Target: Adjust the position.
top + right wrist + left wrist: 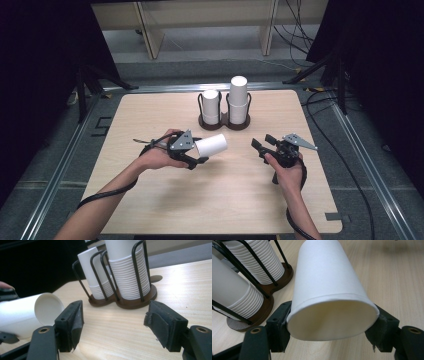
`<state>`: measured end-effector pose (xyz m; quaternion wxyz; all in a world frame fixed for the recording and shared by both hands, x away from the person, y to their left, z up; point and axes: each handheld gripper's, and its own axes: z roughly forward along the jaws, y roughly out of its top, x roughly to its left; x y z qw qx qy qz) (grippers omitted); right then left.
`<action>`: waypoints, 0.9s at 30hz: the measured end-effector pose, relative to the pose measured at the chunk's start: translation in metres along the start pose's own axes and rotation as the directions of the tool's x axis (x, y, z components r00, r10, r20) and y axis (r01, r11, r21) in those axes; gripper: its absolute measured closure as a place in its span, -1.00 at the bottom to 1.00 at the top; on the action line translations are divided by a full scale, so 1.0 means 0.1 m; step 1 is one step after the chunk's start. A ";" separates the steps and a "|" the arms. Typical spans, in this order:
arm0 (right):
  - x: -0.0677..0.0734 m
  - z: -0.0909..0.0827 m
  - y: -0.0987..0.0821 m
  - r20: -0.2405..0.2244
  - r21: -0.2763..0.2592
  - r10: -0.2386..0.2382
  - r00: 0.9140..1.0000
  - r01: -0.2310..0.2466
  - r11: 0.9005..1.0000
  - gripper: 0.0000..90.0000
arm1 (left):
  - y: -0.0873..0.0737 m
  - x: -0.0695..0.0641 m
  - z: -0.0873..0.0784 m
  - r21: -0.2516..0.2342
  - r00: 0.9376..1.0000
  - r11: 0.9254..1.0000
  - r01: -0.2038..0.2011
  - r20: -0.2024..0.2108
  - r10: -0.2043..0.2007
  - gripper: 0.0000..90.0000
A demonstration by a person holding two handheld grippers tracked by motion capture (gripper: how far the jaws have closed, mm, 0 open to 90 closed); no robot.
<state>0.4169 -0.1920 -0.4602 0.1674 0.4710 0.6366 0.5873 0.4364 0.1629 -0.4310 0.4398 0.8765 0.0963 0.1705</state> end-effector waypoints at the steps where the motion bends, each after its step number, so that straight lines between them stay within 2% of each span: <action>1: 0.00 0.01 0.00 -0.003 0.002 -0.013 1.000 0.013 1.000 -0.33 | 0.00 0.00 0.00 0.004 1.000 1.000 -0.001 0.003 0.001 -0.35; 3: 0.01 0.01 0.00 -0.002 0.017 -0.010 1.000 0.010 1.000 -0.33 | 0.00 0.00 -0.01 0.012 1.000 1.000 -0.010 0.007 0.010 -0.35; 4: 0.01 0.01 -0.01 -0.004 0.022 -0.026 1.000 0.026 0.999 -0.33 | 0.00 0.00 0.00 0.004 1.000 1.000 -0.011 0.003 0.011 -0.35; 5: 0.05 0.02 -0.01 -0.024 0.031 -0.010 1.000 0.010 0.999 -0.32 | 0.00 0.00 0.00 0.008 1.000 1.000 -0.014 0.002 0.014 -0.35; 6: 0.04 0.03 -0.01 -0.035 0.032 -0.033 0.999 0.035 0.999 -0.31 | 0.00 -0.01 -0.01 0.008 1.000 1.000 -0.014 0.002 0.014 -0.35; 8: 0.05 0.04 -0.01 -0.034 0.039 -0.035 0.999 0.036 0.999 -0.31 | 0.01 -0.01 -0.01 0.010 1.000 1.000 -0.014 0.005 0.014 -0.35; 9: 0.05 0.06 -0.02 -0.043 0.045 -0.069 0.997 0.071 0.996 -0.30 | 0.01 -0.01 -0.02 0.013 1.000 1.000 -0.016 0.009 0.016 -0.35; 10: 0.06 0.05 -0.01 -0.046 0.062 -0.070 0.996 0.073 0.995 -0.30 | 0.01 -0.01 -0.02 0.013 1.000 1.000 -0.016 0.009 0.016 -0.35; 11: 0.06 0.06 -0.01 -0.032 0.061 -0.085 0.996 0.087 0.994 -0.30 | 0.01 -0.01 -0.02 0.015 1.000 1.000 -0.017 0.010 0.017 -0.35; 14: 0.07 0.06 -0.01 -0.042 0.061 -0.086 0.995 0.088 0.994 -0.30 | 0.01 0.00 -0.03 0.027 1.000 0.999 -0.021 0.017 0.020 -0.35; 15: 0.10 0.07 -0.02 -0.054 0.061 -0.043 0.998 0.046 0.997 -0.30 | 0.01 0.00 -0.03 0.022 1.000 1.000 -0.020 0.016 0.020 -0.35; 16: 0.08 0.07 -0.02 -0.047 0.057 -0.079 0.996 0.082 0.995 -0.30 | 0.01 0.00 -0.03 0.023 1.000 1.000 -0.021 0.015 0.020 -0.35; 17: 0.07 0.08 -0.02 -0.045 0.053 -0.093 0.995 0.095 0.994 -0.30 | 0.01 0.01 -0.04 0.032 0.999 0.999 -0.030 0.014 0.030 -0.35; 19: 0.07 0.08 -0.02 -0.053 0.057 -0.085 0.995 0.088 0.994 -0.30 | 0.01 0.00 -0.04 0.026 1.000 0.999 -0.021 0.018 0.020 -0.34; 20: 0.08 0.09 -0.02 -0.053 0.051 -0.097 0.994 0.099 0.994 -0.30 | 0.01 0.01 -0.04 0.035 0.999 0.999 -0.031 0.018 0.030 -0.34; 21: 0.09 0.07 -0.02 -0.044 0.079 -0.097 0.994 0.100 0.992 -0.30 | 0.01 0.01 -0.04 0.037 0.999 0.999 -0.032 0.020 0.032 -0.34; 22: 0.09 0.07 -0.02 -0.044 0.079 -0.097 0.994 0.100 0.992 -0.30 | 0.01 0.00 -0.04 0.036 0.999 0.999 -0.030 0.023 0.029 -0.34; 24: 0.09 0.09 -0.02 -0.070 0.074 -0.111 0.991 0.116 0.990 -0.30 | 0.02 0.01 -0.04 0.041 0.999 0.999 -0.036 0.024 0.035 -0.34; 27: 0.10 0.10 -0.03 -0.090 0.096 -0.097 0.991 0.105 0.990 -0.30 | 0.03 0.02 -0.05 0.049 0.999 0.998 -0.039 0.034 0.037 -0.34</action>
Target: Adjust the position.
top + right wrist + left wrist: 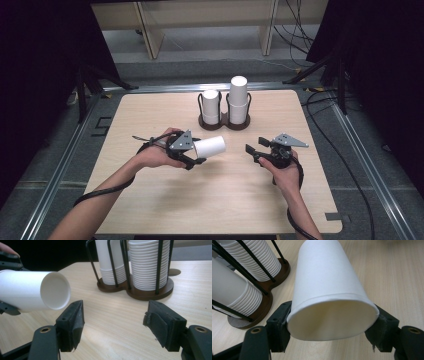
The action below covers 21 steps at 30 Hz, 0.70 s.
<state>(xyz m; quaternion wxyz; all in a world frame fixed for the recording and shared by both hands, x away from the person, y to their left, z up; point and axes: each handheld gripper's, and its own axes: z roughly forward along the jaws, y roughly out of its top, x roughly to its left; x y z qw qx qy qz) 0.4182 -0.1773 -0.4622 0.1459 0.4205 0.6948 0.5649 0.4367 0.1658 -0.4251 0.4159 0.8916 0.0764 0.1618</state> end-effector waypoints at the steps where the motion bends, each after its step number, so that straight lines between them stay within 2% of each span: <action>1: 0.01 0.00 0.00 0.011 0.006 -0.012 1.000 0.012 1.000 -0.30 | 0.00 0.00 0.00 -0.003 1.000 1.000 -0.003 -0.002 0.003 -0.34; 2: 0.01 0.00 0.00 0.011 0.006 -0.012 1.000 0.012 1.000 -0.30 | 0.01 0.01 -0.01 0.009 1.000 1.000 -0.012 -0.006 0.012 -0.34; 3: 0.00 0.00 0.00 0.018 0.004 -0.038 0.999 0.038 0.999 -0.30 | 0.01 0.00 -0.01 0.002 1.000 1.000 -0.006 -0.007 0.006 -0.34; 5: -0.01 0.00 0.00 0.023 0.013 -0.050 0.998 0.050 0.999 -0.30 | 0.01 0.00 -0.01 0.002 1.000 1.000 -0.007 -0.004 0.007 -0.34; 6: -0.01 0.00 0.00 0.026 0.015 -0.041 0.999 0.041 0.999 -0.30 | 0.01 0.01 -0.01 0.009 1.000 1.000 -0.017 -0.004 0.017 -0.34; 7: -0.02 0.00 0.00 0.027 0.013 -0.049 0.998 0.049 0.999 -0.30 | 0.01 0.01 0.00 0.005 1.000 1.000 -0.007 -0.001 0.007 -0.33; 9: 0.00 0.01 0.01 0.008 0.013 -0.030 1.000 0.030 0.999 -0.30 | 0.02 0.02 -0.01 0.016 1.000 1.000 -0.010 0.006 0.009 -0.33; 11: -0.01 0.01 0.01 0.003 0.014 -0.033 0.999 0.033 0.999 -0.30 | 0.02 0.03 0.00 0.011 1.000 1.000 -0.011 0.012 0.011 -0.33; 12: 0.00 0.01 0.02 -0.009 0.018 -0.033 0.999 0.034 0.999 -0.30 | 0.04 0.04 -0.01 0.035 1.000 0.999 -0.027 0.016 0.027 -0.33; 13: 0.02 0.00 0.03 -0.001 0.029 -0.006 1.000 0.006 1.000 -0.30 | 0.04 0.04 0.00 0.033 0.999 0.999 -0.030 0.016 0.030 -0.33; 14: 0.00 0.01 0.03 -0.005 0.023 -0.051 0.999 0.051 0.998 -0.30 | 0.04 0.04 0.01 0.021 1.000 1.000 -0.019 0.015 0.019 -0.33; 15: -0.01 0.00 0.03 0.009 0.023 -0.078 0.997 0.078 0.997 -0.30 | 0.05 0.05 0.00 0.043 0.999 0.998 -0.035 0.020 0.034 -0.33; 17: -0.01 0.01 0.03 -0.001 0.024 -0.073 0.997 0.073 0.997 -0.30 | 0.05 0.04 0.01 0.032 1.000 0.999 -0.022 0.014 0.021 -0.33; 18: -0.01 0.00 0.03 -0.005 0.031 -0.073 0.997 0.073 0.997 -0.30 | 0.05 0.04 0.01 0.040 0.999 0.999 -0.037 0.016 0.036 -0.33; 21: -0.01 0.00 0.02 -0.008 0.044 -0.080 0.997 0.080 0.996 -0.31 | 0.07 0.04 0.02 0.043 0.999 0.998 -0.039 0.028 0.038 -0.33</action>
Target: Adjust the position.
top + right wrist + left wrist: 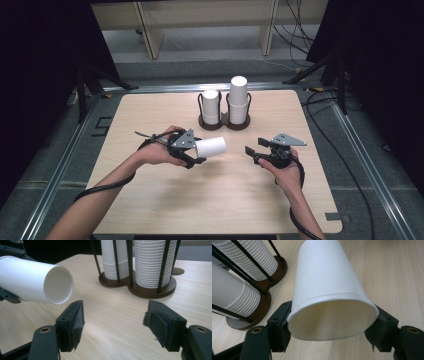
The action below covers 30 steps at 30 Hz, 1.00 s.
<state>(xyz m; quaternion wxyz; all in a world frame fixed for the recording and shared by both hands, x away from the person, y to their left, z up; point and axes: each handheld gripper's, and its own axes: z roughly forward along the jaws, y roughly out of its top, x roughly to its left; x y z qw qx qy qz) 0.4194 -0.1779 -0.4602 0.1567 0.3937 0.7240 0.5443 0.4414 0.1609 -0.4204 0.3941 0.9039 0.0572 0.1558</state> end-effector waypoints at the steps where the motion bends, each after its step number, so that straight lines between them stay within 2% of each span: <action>1: -0.01 0.00 0.00 0.004 -0.001 -0.013 1.000 0.013 1.000 -0.31 | 0.00 0.00 0.00 -0.001 1.000 1.000 0.001 -0.003 -0.001 -0.33; 3: 0.00 0.00 0.00 0.000 0.010 -0.028 1.000 0.028 1.000 -0.31 | 0.01 0.00 0.01 0.019 1.000 1.000 -0.016 0.007 0.016 -0.33; 5: 0.00 -0.01 0.00 -0.003 0.016 -0.030 1.000 0.030 0.999 -0.31 | 0.02 -0.01 0.01 0.020 1.000 1.000 -0.011 0.005 0.011 -0.33; 6: -0.01 -0.01 0.00 0.011 0.026 -0.058 0.998 0.058 0.998 -0.33 | 0.02 0.00 0.01 0.028 1.000 0.999 -0.018 0.006 0.018 -0.33; 8: -0.01 -0.02 0.01 0.001 0.041 -0.058 0.998 0.058 0.997 -0.33 | 0.03 0.00 0.01 0.034 1.000 0.999 -0.022 0.008 0.021 -0.33; 9: 0.01 -0.02 0.00 -0.004 0.054 -0.028 1.000 0.028 0.998 -0.33 | 0.03 0.00 0.01 0.036 1.000 0.999 -0.023 0.009 0.023 -0.33; 10: 0.01 -0.02 0.00 -0.004 0.054 -0.028 1.000 0.028 0.998 -0.33 | 0.03 0.01 0.01 0.039 1.000 0.999 -0.026 0.016 0.025 -0.33; 11: -0.01 -0.01 0.00 -0.006 0.045 -0.067 0.998 0.068 0.997 -0.33 | 0.04 0.01 0.01 0.040 0.999 0.999 -0.023 0.023 0.022 -0.33; 12: 0.01 -0.02 0.01 -0.018 0.063 -0.049 0.999 0.050 0.997 -0.33 | 0.05 0.02 0.01 0.048 0.999 0.998 -0.036 0.028 0.035 -0.33; 13: -0.01 -0.01 0.01 -0.009 0.049 -0.092 0.996 0.092 0.995 -0.33 | 0.06 0.03 0.00 0.056 0.999 0.998 -0.043 0.030 0.041 -0.33; 14: 0.02 -0.02 0.01 -0.026 0.075 -0.045 0.999 0.047 0.996 -0.33 | 0.08 0.03 0.00 0.062 0.998 0.997 -0.053 0.041 0.051 -0.33; 15: 0.00 -0.01 0.02 -0.026 0.072 -0.089 0.996 0.090 0.993 -0.33 | 0.08 0.03 0.00 0.062 0.998 0.997 -0.053 0.041 0.051 -0.33; 16: 0.00 -0.01 0.02 -0.031 0.073 -0.099 0.995 0.101 0.992 -0.33 | 0.09 0.03 -0.01 0.062 0.997 0.997 -0.055 0.049 0.052 -0.32; 18: 0.00 0.01 0.01 -0.038 0.063 -0.101 0.994 0.104 0.993 -0.33 | 0.10 0.04 -0.01 0.067 0.997 0.996 -0.060 0.057 0.056 -0.32; 19: 0.01 0.00 0.02 -0.048 0.096 -0.100 0.994 0.105 0.990 -0.34 | 0.10 0.05 -0.02 0.086 0.995 0.993 -0.080 0.070 0.074 -0.32; 20: 0.01 0.00 0.02 -0.048 0.096 -0.100 0.994 0.105 0.990 -0.34 | 0.10 0.05 -0.02 0.094 0.994 0.992 -0.087 0.080 0.080 -0.32; 21: 0.03 0.01 0.01 -0.071 0.109 -0.072 0.995 0.080 0.991 -0.34 | 0.11 0.05 -0.02 0.102 0.993 0.991 -0.092 0.086 0.083 -0.32; 23: 0.00 0.02 0.03 -0.075 0.111 -0.129 0.989 0.137 0.984 -0.34 | 0.11 0.05 -0.03 0.114 0.991 0.988 -0.101 0.100 0.089 -0.32; 25: 0.00 0.03 0.03 -0.083 0.115 -0.135 0.987 0.144 0.983 -0.34 | 0.11 0.04 -0.03 0.119 0.990 0.987 -0.105 0.111 0.092 -0.32; 27: -0.02 0.05 0.02 -0.109 0.124 -0.153 0.982 0.166 0.978 -0.34 | 0.10 0.03 -0.02 0.108 0.991 0.990 -0.086 0.113 0.074 -0.32; 28: -0.01 0.05 0.02 -0.122 0.126 -0.158 0.980 0.174 0.977 -0.34 | 0.10 0.03 -0.02 0.114 0.990 0.990 -0.088 0.120 0.074 -0.32; 29: -0.01 0.05 0.02 -0.122 0.126 -0.158 0.980 0.174 0.977 -0.34 | 0.10 0.04 -0.03 0.128 0.987 0.985 -0.113 0.131 0.096 -0.32; 30: -0.02 0.06 0.03 -0.137 0.119 -0.176 0.975 0.193 0.974 -0.33 | 0.09 0.03 -0.03 0.123 0.986 0.986 -0.108 0.137 0.091 -0.32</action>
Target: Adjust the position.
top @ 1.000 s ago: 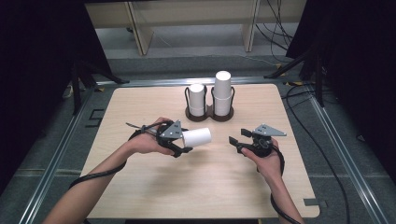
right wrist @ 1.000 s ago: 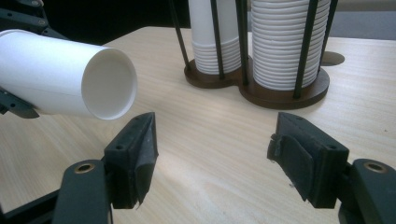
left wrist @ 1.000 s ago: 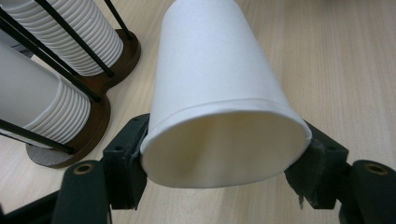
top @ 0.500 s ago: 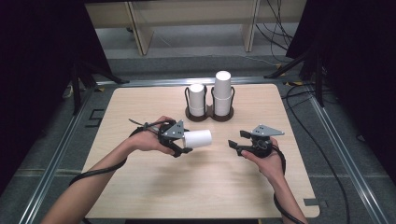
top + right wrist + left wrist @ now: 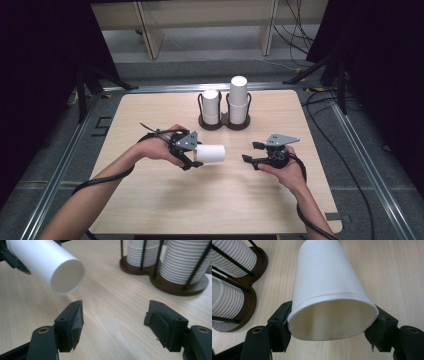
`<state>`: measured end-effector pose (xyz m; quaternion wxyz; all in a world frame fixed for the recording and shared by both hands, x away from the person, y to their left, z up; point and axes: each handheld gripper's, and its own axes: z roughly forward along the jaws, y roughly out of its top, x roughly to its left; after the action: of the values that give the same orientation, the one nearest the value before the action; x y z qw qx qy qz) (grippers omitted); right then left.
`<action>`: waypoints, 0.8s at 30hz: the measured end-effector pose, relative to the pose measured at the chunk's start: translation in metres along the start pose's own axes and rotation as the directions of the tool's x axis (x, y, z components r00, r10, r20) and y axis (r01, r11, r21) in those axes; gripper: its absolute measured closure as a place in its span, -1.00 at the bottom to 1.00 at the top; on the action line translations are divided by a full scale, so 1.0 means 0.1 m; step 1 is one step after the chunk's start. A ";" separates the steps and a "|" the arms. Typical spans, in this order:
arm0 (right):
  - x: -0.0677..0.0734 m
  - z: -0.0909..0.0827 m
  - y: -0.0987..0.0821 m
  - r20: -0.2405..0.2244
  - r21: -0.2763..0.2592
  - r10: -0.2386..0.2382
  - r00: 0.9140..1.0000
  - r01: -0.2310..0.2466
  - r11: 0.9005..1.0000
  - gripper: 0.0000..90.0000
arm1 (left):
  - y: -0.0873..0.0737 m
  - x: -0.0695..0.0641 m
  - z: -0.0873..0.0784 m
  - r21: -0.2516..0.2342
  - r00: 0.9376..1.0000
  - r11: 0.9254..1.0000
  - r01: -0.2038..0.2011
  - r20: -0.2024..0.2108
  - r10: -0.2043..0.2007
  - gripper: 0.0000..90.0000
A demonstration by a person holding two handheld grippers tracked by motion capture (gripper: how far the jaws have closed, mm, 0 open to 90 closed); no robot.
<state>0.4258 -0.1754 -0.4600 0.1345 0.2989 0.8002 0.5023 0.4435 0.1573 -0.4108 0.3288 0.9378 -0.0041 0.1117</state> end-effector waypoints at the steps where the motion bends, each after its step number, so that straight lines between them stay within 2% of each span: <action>1: 0.00 0.00 0.02 -0.029 0.009 -0.022 0.999 0.023 1.000 -0.33 | 0.00 0.00 0.00 0.006 1.000 1.000 -0.006 0.010 0.006 -0.32; 4: 0.00 0.02 0.03 -0.055 0.012 -0.048 0.997 0.049 0.999 -0.33 | 0.01 0.01 0.00 0.010 1.000 1.000 -0.014 0.024 0.013 -0.32; 5: 0.01 0.02 0.04 -0.086 0.027 -0.052 0.995 0.055 0.998 -0.33 | 0.01 0.00 0.00 0.001 0.999 1.000 -0.001 0.034 0.001 -0.32; 6: 0.01 0.02 0.04 -0.086 0.027 -0.052 0.995 0.055 0.998 -0.33 | 0.01 0.00 0.00 0.009 1.000 1.000 -0.008 0.026 0.008 -0.32; 7: -0.01 0.03 0.05 -0.096 0.022 -0.082 0.992 0.084 0.996 -0.33 | 0.01 0.00 0.00 0.003 1.000 1.000 -0.008 0.029 0.008 -0.32; 8: 0.00 0.04 0.06 -0.138 0.025 -0.097 0.986 0.102 0.994 -0.32 | 0.02 0.01 -0.01 0.012 0.999 1.000 -0.022 0.040 0.021 -0.32; 10: -0.01 0.04 0.08 -0.174 0.022 -0.133 0.976 0.139 0.990 -0.32 | 0.03 0.01 -0.02 0.016 0.998 1.000 -0.021 0.056 0.020 -0.31; 11: -0.01 0.04 0.08 -0.174 0.022 -0.133 0.976 0.139 0.990 -0.32 | 0.04 -0.01 -0.02 0.014 0.998 1.000 -0.026 0.055 0.026 -0.31; 13: -0.03 0.04 0.09 -0.206 0.014 -0.146 0.968 0.152 0.988 -0.32 | 0.04 -0.02 -0.02 0.016 0.997 0.999 -0.032 0.073 0.031 -0.31; 15: -0.05 0.03 0.11 -0.249 0.012 -0.156 0.956 0.164 0.986 -0.32 | 0.05 -0.04 -0.03 0.023 0.995 0.999 -0.043 0.088 0.041 -0.31; 16: -0.05 0.04 0.11 -0.261 0.016 -0.158 0.952 0.168 0.986 -0.32 | 0.06 -0.05 -0.03 0.026 0.994 0.998 -0.048 0.095 0.045 -0.31; 18: -0.04 0.04 0.11 -0.267 0.025 -0.154 0.951 0.167 0.986 -0.32 | 0.06 -0.06 -0.03 0.035 0.993 0.997 -0.063 0.107 0.059 -0.31; 20: -0.05 0.06 0.13 -0.284 0.018 -0.180 0.942 0.193 0.981 -0.32 | 0.07 -0.06 -0.03 0.040 0.991 0.997 -0.066 0.115 0.061 -0.31; 22: -0.05 0.06 0.13 -0.291 0.024 -0.177 0.940 0.192 0.981 -0.32 | 0.08 -0.04 -0.04 0.060 0.988 0.994 -0.095 0.125 0.087 -0.31; 24: -0.03 0.07 0.13 -0.302 0.035 -0.176 0.937 0.196 0.980 -0.33 | 0.09 -0.04 -0.05 0.073 0.988 0.992 -0.102 0.128 0.092 -0.31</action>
<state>0.4365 -0.1686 -0.4518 0.0498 0.1471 0.8518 0.5004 0.4379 0.1529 -0.4024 0.2848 0.9538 -0.0657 0.0690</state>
